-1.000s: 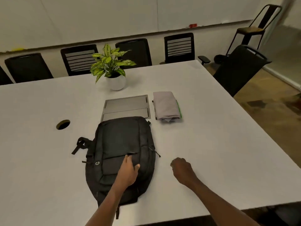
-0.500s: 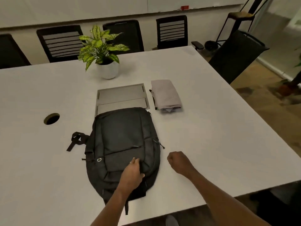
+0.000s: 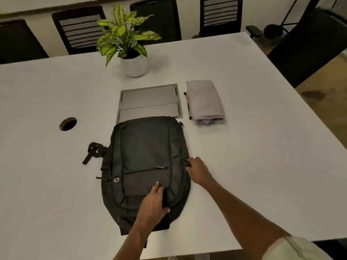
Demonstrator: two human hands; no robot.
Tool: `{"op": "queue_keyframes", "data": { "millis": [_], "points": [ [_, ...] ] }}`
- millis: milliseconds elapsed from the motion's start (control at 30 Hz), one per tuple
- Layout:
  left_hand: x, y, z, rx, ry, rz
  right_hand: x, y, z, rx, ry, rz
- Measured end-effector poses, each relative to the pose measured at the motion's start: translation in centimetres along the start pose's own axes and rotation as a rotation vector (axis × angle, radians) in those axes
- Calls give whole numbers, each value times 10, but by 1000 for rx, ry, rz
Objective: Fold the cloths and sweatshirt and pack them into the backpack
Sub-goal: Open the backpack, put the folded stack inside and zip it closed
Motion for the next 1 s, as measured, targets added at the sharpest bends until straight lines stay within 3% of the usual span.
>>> {"op": "queue_keyframes", "data": {
  "millis": [100, 267, 467, 567, 1000],
  "points": [
    [2, 0, 0, 4, -12, 13, -4, -4, 5, -36, -78, 3],
    [3, 0, -2, 20, -30, 24, -10, 3, 6, -96, -20, -36],
    [5, -2, -5, 58, -42, 53, -17, -10, 0, 21, -70, 26],
    [9, -6, -6, 84, -33, 52, -14, -21, -8, 79, -17, 34],
    [11, -12, -11, 153, -54, 46, 67, -6, -112, 153, 90, 323]
  ]
}}
Point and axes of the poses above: each hand's wrist, its own z-axis towards the middle knuckle, its own x-axis out of the palm, y = z × x, the point moved 6 cm from there along z, towards the middle knuckle, and after that the axes turned 11 degrees about -x, right-handed, at the moved point
